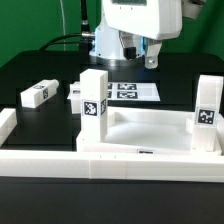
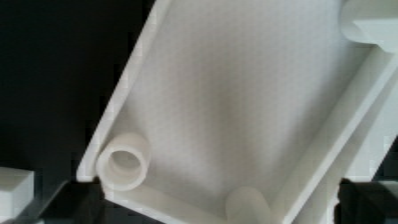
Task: Assemble desk
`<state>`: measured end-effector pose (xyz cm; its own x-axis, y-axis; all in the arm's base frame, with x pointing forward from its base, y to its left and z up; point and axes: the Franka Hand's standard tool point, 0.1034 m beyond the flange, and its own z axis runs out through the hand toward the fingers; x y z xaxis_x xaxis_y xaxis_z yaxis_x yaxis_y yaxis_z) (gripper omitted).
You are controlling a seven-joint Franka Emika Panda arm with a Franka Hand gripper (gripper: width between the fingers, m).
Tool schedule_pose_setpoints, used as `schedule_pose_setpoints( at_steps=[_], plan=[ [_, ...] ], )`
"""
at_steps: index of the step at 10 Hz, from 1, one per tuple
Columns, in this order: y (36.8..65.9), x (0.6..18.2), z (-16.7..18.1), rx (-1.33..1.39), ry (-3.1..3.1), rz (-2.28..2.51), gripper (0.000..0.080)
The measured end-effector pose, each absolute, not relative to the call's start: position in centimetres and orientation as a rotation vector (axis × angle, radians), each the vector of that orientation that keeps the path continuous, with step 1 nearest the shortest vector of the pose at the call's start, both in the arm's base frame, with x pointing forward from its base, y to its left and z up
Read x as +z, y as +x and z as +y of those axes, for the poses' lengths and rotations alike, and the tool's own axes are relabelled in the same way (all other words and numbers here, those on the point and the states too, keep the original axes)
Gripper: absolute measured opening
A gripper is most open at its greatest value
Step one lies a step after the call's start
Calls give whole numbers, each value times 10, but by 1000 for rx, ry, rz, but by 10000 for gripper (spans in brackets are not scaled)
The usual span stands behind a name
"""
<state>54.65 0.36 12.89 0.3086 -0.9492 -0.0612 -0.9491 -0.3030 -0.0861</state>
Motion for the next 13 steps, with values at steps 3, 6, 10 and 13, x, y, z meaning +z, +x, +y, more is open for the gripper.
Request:
schedule_pose_setpoints(
  at_steps=[3, 6, 10, 13],
  plan=[
    [547, 129, 8, 19, -2317, 1947, 649],
    [540, 119, 9, 64, -2175, 2104, 649],
    [522, 86, 13, 88, -2200, 2135, 649],
    [522, 85, 14, 90, -2212, 2123, 649]
  ],
)
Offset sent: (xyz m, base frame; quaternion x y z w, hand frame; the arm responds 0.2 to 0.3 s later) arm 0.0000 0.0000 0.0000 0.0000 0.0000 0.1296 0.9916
